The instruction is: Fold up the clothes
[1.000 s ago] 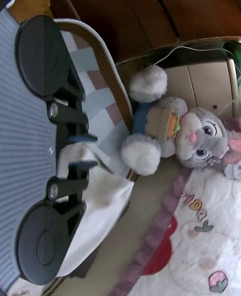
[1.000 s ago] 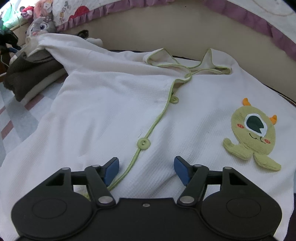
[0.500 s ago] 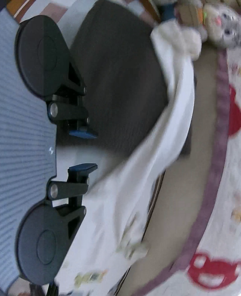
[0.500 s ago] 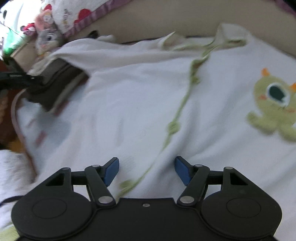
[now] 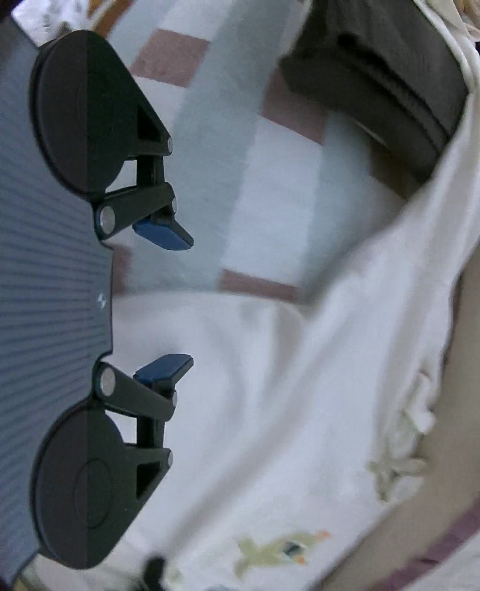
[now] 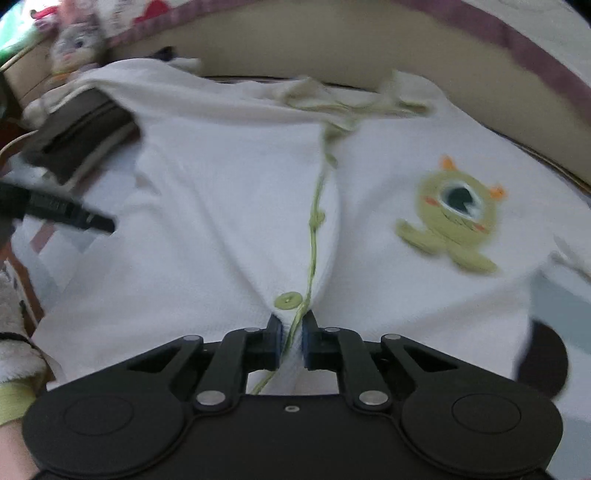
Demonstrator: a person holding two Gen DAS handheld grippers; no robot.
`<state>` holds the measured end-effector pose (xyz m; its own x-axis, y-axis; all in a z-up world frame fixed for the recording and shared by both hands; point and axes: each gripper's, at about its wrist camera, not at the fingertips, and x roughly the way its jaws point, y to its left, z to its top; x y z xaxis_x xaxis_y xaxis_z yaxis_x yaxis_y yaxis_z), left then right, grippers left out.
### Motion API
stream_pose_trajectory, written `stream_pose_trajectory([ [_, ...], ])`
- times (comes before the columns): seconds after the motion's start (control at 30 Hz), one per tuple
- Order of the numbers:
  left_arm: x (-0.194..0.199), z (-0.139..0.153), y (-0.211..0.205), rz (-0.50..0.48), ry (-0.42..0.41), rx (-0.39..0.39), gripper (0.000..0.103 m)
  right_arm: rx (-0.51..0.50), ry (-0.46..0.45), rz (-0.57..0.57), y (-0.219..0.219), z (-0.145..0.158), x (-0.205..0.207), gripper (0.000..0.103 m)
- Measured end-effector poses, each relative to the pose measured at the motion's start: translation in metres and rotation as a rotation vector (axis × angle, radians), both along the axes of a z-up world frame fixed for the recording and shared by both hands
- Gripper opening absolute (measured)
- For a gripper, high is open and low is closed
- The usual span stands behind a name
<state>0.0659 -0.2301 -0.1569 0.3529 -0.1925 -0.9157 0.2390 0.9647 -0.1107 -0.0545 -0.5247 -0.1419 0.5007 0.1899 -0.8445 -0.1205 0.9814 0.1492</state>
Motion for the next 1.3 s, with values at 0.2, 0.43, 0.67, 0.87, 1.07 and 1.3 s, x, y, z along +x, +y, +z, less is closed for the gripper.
stream_pose_trajectory([
  [0.2,-0.008,-0.004,0.004,-0.018,0.048,-0.050,0.069,0.019,0.062,-0.090,-0.015,-0.012,0.009,0.012],
  [0.43,-0.037,-0.012,-0.009,0.012,0.100,0.044,0.081,0.000,0.065,-0.137,-0.024,-0.014,0.023,0.012],
  [0.67,-0.063,-0.017,-0.003,0.126,0.231,0.033,0.093,0.147,0.067,-0.191,-0.057,-0.015,0.032,0.012],
  [0.87,-0.101,-0.009,-0.016,-0.015,0.125,0.106,0.071,0.318,0.059,-0.219,-0.077,-0.009,0.021,0.018],
  [1.07,-0.130,0.066,0.009,-0.070,-0.178,0.171,0.003,0.287,0.188,-0.219,-0.090,0.012,0.008,0.053],
  [1.3,-0.144,0.107,0.091,0.095,-0.214,0.078,0.003,-0.080,0.275,0.243,-0.122,0.062,-0.044,0.057],
])
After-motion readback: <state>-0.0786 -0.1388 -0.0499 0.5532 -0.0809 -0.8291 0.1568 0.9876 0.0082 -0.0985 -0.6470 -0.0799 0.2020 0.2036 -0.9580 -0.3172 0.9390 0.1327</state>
